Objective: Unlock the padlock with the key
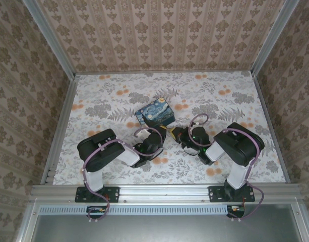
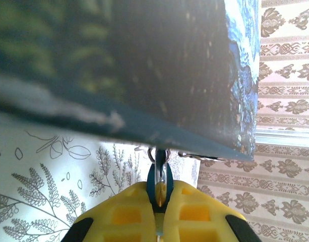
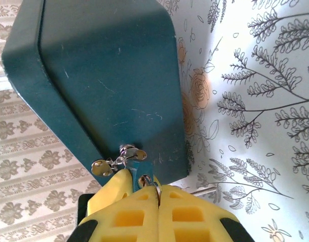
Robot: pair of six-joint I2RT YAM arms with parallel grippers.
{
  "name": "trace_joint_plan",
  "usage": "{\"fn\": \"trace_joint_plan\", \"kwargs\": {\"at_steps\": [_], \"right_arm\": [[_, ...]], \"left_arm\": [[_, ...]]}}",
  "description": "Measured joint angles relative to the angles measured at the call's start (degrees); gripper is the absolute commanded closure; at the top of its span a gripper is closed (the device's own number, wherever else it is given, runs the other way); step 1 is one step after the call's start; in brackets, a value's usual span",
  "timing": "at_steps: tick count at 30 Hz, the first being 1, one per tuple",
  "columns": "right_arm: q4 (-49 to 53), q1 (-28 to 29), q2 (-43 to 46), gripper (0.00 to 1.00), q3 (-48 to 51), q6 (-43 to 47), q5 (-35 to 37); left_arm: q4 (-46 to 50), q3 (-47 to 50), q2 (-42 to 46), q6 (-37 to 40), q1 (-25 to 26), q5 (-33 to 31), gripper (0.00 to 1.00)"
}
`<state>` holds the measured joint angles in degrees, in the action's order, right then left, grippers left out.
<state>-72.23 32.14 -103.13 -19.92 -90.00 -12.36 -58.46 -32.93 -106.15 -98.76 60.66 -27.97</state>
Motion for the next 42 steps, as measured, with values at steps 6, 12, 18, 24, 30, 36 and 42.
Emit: {"fn": "trace_joint_plan", "kwargs": {"at_steps": [6,12,18,24,30,36,42], "right_arm": [[0.5,0.0,-0.2,1.0,-0.7,-1.7,-0.4],[2.8,-0.8,0.1,1.0,-1.5,2.3,-2.1],[12.4,-1.0,4.6,1.0,-3.4,10.1,-2.8],[17.8,-1.0,7.5,1.0,-4.2,14.8,-2.8],[17.9,-1.0,7.5,1.0,-3.9,14.1,-3.1],[13.5,-0.9,7.4,1.0,-1.2,10.2,-3.1],[10.4,-0.6,7.4,1.0,0.9,7.4,-2.7]], "left_arm": [[-0.1,0.0,-0.1,0.0,-0.1,-0.6,1.0],[-0.1,0.0,-0.1,0.2,-0.2,-0.6,1.0],[-0.3,0.3,-0.1,0.6,-0.3,-0.2,1.0],[-0.3,0.3,-0.1,1.1,-0.3,0.5,1.0],[-1.6,1.2,-0.1,2.4,-0.4,1.4,1.0],[-4.6,2.6,-0.1,3.4,-0.4,3.7,1.0],[-7.0,3.7,-0.1,3.5,-0.4,5.4,1.0]]}}
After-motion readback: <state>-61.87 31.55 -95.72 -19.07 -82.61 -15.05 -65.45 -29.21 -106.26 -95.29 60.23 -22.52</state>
